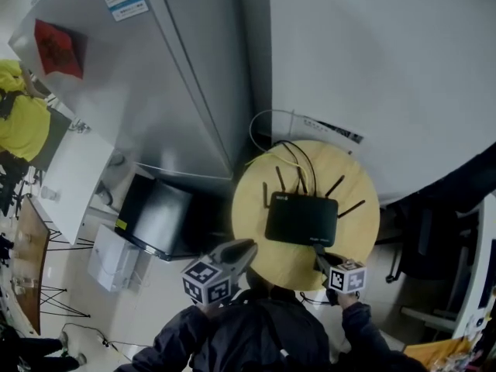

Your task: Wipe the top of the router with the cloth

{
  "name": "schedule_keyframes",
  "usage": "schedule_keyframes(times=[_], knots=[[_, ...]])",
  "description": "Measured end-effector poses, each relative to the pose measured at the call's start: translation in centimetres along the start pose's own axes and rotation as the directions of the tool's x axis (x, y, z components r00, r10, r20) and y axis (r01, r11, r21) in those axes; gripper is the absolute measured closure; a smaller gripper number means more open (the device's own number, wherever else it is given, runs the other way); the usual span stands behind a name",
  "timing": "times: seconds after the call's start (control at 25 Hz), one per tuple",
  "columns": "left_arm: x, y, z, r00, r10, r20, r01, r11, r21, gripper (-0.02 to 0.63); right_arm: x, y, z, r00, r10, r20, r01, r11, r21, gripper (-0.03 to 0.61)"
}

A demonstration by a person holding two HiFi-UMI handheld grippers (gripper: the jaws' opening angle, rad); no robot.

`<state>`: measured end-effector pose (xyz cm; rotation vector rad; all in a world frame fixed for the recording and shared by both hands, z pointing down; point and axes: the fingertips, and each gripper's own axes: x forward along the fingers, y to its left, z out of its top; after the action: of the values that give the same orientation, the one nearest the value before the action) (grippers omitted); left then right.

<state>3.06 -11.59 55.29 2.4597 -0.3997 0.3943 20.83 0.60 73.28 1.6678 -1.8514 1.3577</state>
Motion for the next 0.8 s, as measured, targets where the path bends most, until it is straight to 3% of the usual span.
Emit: schedule_keyframes(times=[0.2, 0.36, 0.8], knots=[[-0.1, -0.8, 2.0, 1.0, -0.014, 0.022, 0.014, 1.0, -0.015, 0.583, -5.4, 8.1, 7.4, 0.973, 0.156, 0.17, -0.129, 0.978, -0.162, 0.512], [-0.7, -1.4, 3.7, 0.998, -0.025, 0.051, 0.025, 1.0, 0.006, 0.583, -8.7, 13.3, 11.9, 0.94, 0.243, 0.238, -0.177, 0.947, -0.269, 0.512], [-1.0, -1.0, 4.9, 0.995, -0.019, 0.094, 0.018, 1.0, 0.003, 0.583, -9.1, 15.6, 14.8, 0.925, 0.273, 0.264, -0.181, 0.928, -0.327, 0.514]])
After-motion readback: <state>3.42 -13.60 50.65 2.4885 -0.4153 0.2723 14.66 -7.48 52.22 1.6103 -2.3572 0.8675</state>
